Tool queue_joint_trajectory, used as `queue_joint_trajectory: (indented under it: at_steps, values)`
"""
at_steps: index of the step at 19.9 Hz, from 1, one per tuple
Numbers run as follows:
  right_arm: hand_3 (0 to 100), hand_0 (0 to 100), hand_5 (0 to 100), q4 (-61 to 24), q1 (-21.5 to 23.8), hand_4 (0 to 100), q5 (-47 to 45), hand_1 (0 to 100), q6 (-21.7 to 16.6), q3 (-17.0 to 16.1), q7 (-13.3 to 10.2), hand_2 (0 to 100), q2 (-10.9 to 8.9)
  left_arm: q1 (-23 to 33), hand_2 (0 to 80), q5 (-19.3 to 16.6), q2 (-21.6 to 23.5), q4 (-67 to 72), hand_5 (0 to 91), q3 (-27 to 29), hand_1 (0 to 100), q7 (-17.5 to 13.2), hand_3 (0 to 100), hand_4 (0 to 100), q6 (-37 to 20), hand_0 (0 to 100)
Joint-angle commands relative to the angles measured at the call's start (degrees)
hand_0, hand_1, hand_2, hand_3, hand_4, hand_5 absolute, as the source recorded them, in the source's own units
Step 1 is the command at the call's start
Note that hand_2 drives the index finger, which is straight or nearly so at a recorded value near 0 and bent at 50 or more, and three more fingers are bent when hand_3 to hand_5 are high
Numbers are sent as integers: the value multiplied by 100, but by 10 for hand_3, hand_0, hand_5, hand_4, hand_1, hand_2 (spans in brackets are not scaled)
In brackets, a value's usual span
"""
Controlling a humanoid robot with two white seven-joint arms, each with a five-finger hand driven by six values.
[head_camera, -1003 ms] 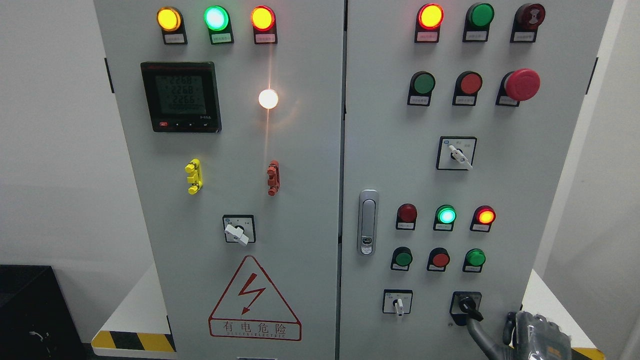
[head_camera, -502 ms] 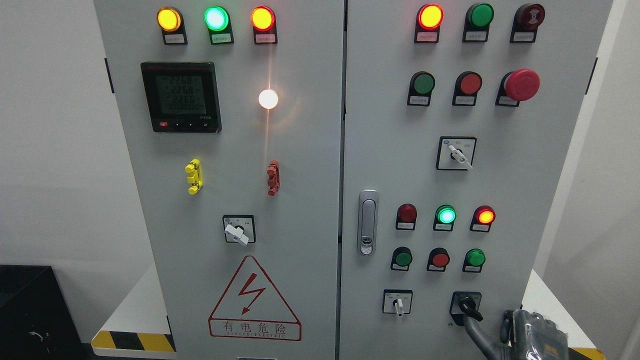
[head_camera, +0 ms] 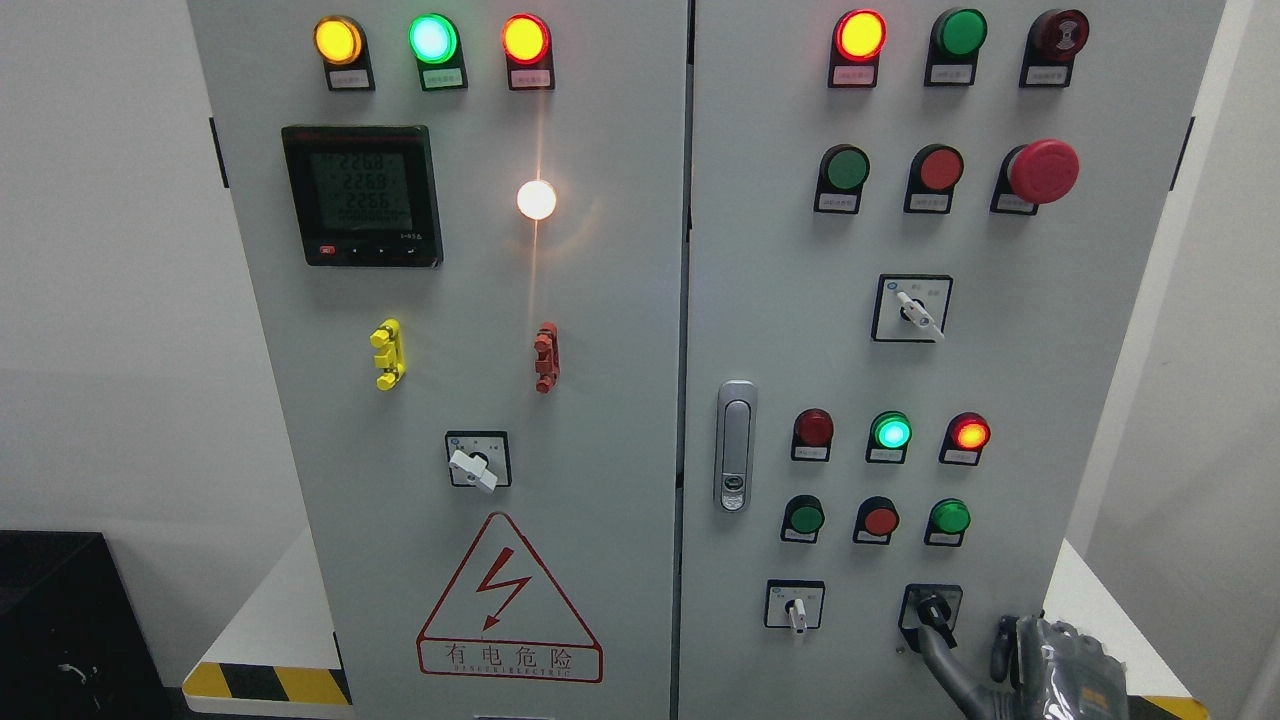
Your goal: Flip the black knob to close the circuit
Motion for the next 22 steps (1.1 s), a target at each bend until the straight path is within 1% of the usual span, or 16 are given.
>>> queue_joint_trajectory:
  at_steps: [1, 6, 13, 17, 22]
  values:
    - [1000, 0, 1000, 5, 78, 928, 5, 38, -13, 324, 54, 896, 3, 132, 0, -4, -1, -176, 0, 0, 556, -3, 0, 0, 4, 120]
    - [1000, 0, 1000, -65, 157, 927, 5, 40, -13, 543, 36, 894, 12, 132, 0, 5, -1, -176, 0, 0, 556, -3, 0, 0, 4, 120]
    - [1000, 0, 1000, -346, 332, 926, -3, 42, -22, 561, 45, 894, 12, 132, 0, 5, -1, -176, 0, 0, 556, -3, 0, 0, 4, 120]
    - [1000, 0, 1000, -723, 613, 925, -117, 44, -22, 587, 37, 885, 12, 132, 0, 5, -1, -176, 0, 0, 556, -3, 0, 0, 4, 120]
    - [1000, 0, 1000, -1207, 982, 912, -372, 47, -31, 755, 36, 863, 12, 132, 0, 5, -1, -176, 0, 0, 556, -3, 0, 0, 4, 120]
